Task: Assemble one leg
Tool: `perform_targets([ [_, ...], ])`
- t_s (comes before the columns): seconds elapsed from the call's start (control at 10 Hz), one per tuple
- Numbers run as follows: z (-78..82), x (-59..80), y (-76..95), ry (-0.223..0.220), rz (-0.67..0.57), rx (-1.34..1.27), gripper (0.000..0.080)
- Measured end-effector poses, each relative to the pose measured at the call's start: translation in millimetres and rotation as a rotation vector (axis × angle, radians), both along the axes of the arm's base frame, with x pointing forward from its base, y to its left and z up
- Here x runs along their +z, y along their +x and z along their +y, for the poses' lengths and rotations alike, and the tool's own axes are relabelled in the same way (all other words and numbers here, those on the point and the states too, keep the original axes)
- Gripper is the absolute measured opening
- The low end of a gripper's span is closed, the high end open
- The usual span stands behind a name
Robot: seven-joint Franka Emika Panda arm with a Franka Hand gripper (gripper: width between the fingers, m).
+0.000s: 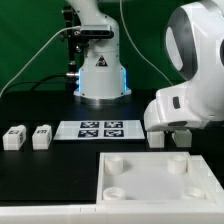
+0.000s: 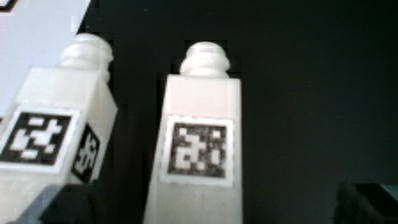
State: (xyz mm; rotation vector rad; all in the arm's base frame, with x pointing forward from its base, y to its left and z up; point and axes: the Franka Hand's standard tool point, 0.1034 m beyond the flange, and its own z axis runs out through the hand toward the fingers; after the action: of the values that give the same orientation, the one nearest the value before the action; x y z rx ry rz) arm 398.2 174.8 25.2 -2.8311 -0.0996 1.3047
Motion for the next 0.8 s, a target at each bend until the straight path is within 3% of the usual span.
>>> perform_targets([
  [0.4,0.4,-1.3,1.3,0.004,-0.009,0.001,0.0625],
  [0.5,0.4,-1.3,1.3,0.004,-0.009,0.001,0.0479],
  [0.6,0.3,-1.3,1.3,0.004,-0.009,0.001,0.0479],
  [0.8,0.3,-1.2,1.3,0.004,-0.008,0.001,0.0205],
])
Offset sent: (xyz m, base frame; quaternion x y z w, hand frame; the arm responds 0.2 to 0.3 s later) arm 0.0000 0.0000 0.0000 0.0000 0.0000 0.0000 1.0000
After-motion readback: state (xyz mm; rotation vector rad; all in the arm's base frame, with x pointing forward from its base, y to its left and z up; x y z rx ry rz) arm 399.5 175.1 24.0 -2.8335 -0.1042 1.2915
